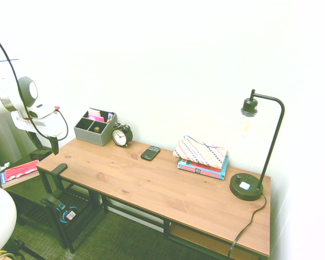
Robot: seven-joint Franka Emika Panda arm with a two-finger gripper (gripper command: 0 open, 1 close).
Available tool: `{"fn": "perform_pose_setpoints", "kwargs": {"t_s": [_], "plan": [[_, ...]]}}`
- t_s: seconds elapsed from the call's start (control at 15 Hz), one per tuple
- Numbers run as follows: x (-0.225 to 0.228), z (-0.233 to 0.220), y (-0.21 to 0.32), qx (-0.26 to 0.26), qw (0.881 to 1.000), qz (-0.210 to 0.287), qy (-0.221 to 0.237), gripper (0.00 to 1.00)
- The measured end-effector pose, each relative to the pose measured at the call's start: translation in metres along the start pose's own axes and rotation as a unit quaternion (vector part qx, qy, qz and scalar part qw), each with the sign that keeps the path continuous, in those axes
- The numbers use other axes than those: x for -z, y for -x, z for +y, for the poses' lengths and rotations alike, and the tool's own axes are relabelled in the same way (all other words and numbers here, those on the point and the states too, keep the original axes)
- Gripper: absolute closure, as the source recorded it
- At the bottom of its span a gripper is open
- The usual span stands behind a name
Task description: Hang the headphone
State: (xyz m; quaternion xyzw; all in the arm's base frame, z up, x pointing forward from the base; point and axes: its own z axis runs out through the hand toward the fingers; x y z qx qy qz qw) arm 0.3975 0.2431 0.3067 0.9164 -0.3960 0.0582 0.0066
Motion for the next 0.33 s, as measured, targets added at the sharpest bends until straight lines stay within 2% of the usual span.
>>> {"fn": "perform_pose_setpoints", "kwargs": {"t_s": [0.33], "plan": [[0.031, 0.1, -0.069, -0.01, 1.0, 0.01, 0.01, 0.0]]}}
